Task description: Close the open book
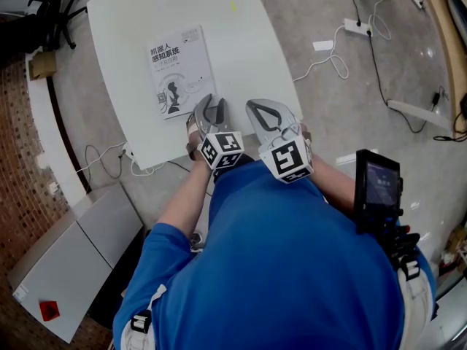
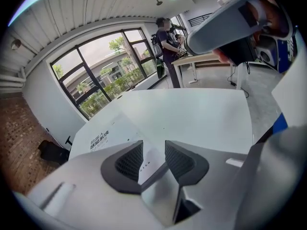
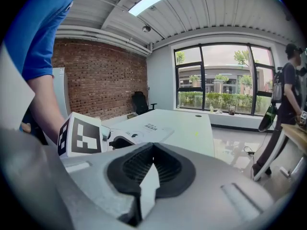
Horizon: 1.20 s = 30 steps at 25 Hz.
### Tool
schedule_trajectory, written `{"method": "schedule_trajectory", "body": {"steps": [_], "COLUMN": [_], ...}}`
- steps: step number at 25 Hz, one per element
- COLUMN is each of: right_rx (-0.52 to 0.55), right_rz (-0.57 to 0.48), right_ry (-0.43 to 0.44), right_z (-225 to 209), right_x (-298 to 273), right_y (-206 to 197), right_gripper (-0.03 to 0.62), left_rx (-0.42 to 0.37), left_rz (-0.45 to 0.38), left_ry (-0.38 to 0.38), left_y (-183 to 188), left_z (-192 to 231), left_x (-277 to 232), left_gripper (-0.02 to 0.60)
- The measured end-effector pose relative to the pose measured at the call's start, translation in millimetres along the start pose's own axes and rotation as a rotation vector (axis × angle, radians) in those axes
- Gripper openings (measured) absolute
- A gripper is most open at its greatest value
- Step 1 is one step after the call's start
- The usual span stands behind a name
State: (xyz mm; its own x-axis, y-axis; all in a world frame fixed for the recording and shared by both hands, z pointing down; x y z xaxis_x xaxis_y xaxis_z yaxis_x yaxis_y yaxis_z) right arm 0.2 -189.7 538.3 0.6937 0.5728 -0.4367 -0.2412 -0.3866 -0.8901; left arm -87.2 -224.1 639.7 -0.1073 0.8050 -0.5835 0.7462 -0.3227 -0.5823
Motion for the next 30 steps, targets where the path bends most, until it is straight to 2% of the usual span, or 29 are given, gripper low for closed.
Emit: {"method": "schedule_trajectory", "body": {"steps": [17,20,25,30], "right_rx": [0.024,0.025,0.030,0.031], "right_rz": [0.003,0.011,0.011,0.044], "right_ry": [0.044,0.049,0.058,0.053], "right_z": [2.6,3.1,4.6,3.4], "right_x": [-16.5,-19.1,-22.7,-24.2], "right_y": [0.2,-1.2,1.8,-2.4], "right_gripper": [0.003,0.003,0.003,0.003], "left_rx": [0.035,0.023,0.015,0.043], "left_rz": [0.001,-0.010,-0.039,-0.053], "left_ry": [0.050,0.047,0.036,0.025], "left_y": [-6.5,-2.9,3.8,7.4], "left_z": [7.8,8.1,9.5,16.2], "left_x": [7.4,10.8,18.3,22.3], "left_gripper": [0.150,0.127,0.052,0.012]}}
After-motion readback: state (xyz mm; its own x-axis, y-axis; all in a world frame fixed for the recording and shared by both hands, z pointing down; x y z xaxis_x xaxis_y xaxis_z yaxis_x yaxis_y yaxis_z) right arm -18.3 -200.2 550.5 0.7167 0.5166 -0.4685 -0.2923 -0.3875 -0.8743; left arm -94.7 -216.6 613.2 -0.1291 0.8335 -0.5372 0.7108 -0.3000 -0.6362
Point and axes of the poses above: the fingertips, and each gripper's own axes: x backward along the fingers, z to its left, y out of its top, the point moved 1 cm from there along x, backward along the fingers, and after that the axes turned 12 degrees about y, right-handed, at the moved point
